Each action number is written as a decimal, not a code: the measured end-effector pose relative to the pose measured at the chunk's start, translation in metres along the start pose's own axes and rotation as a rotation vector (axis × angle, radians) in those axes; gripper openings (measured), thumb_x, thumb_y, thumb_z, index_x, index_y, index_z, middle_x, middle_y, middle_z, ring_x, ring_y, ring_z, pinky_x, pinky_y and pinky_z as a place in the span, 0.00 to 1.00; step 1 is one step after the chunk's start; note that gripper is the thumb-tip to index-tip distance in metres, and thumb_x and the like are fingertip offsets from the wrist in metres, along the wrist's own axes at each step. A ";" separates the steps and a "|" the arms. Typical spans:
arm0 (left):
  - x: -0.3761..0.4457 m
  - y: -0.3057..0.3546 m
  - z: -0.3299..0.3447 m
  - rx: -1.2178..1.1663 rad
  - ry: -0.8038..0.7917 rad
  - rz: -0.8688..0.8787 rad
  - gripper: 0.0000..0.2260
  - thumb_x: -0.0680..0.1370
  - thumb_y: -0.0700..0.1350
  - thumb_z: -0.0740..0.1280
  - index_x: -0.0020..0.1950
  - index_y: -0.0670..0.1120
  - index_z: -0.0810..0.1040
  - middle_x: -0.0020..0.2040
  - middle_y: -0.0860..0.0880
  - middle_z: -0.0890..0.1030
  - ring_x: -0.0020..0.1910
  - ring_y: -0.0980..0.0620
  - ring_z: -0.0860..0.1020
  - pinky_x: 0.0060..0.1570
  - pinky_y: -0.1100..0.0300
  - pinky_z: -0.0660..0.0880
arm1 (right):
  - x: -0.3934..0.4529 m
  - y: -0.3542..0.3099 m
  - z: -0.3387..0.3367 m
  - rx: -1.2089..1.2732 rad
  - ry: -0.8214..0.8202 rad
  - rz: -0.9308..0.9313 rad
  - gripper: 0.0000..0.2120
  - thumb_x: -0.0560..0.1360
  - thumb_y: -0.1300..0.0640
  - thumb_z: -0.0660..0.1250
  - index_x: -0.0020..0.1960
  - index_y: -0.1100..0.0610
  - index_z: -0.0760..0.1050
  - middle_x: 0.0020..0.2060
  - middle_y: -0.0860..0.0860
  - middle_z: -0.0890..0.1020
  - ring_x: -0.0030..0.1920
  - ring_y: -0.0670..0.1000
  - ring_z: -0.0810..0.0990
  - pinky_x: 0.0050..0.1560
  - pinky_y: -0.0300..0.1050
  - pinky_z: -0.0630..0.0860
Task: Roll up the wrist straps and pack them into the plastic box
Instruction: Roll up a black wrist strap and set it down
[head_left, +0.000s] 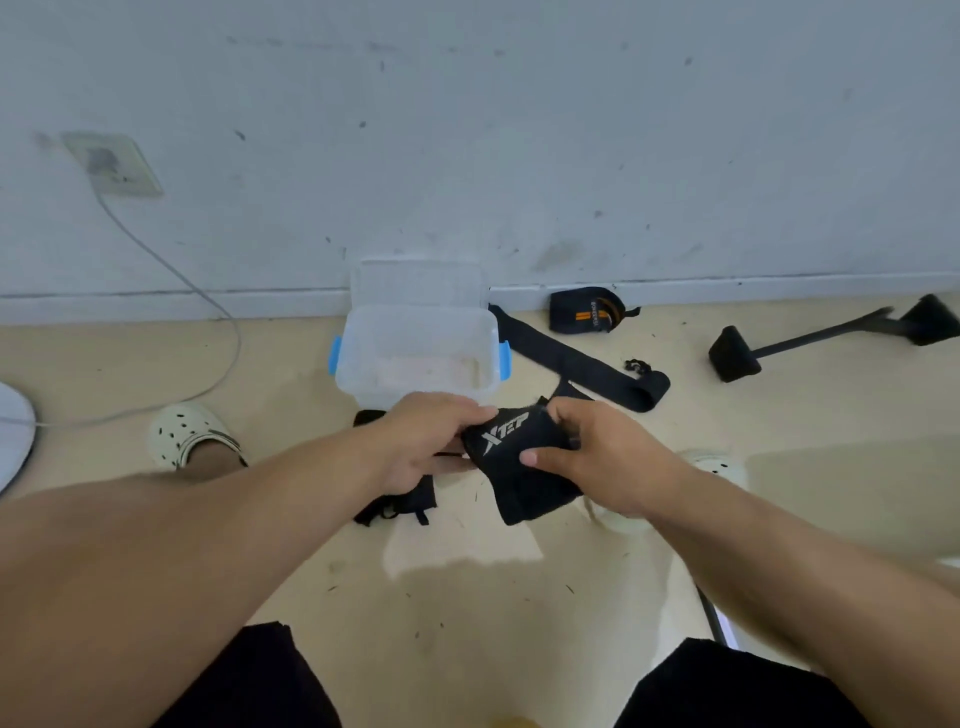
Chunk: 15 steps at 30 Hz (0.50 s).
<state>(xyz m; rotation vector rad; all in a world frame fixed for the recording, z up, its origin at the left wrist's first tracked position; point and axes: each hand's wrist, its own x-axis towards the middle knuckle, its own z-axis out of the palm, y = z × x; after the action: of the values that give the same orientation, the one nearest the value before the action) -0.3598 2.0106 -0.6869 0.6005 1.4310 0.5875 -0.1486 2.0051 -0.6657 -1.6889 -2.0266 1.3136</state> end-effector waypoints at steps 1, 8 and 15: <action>-0.003 -0.003 0.004 -0.102 0.003 -0.002 0.12 0.79 0.42 0.75 0.61 0.43 0.80 0.52 0.44 0.85 0.47 0.49 0.83 0.40 0.57 0.82 | -0.007 0.001 0.000 0.001 -0.003 -0.011 0.07 0.76 0.51 0.76 0.48 0.51 0.79 0.45 0.46 0.87 0.49 0.47 0.85 0.54 0.49 0.82; 0.000 -0.017 0.024 -0.259 0.048 0.011 0.24 0.76 0.28 0.71 0.69 0.46 0.74 0.57 0.45 0.86 0.49 0.48 0.84 0.40 0.57 0.79 | -0.017 0.010 0.016 0.104 -0.059 0.084 0.05 0.79 0.47 0.72 0.49 0.47 0.79 0.45 0.39 0.85 0.49 0.37 0.82 0.50 0.32 0.75; -0.002 -0.013 0.023 -0.069 -0.005 0.126 0.30 0.72 0.24 0.70 0.69 0.48 0.77 0.57 0.47 0.85 0.56 0.47 0.84 0.48 0.60 0.80 | 0.000 0.019 0.032 0.582 0.204 0.249 0.15 0.74 0.47 0.77 0.50 0.55 0.76 0.39 0.48 0.83 0.40 0.44 0.80 0.50 0.47 0.77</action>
<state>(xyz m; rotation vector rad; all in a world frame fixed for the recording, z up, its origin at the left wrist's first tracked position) -0.3366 1.9991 -0.6937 0.6400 1.3700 0.7314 -0.1555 1.9884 -0.6980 -1.7244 -1.1886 1.5358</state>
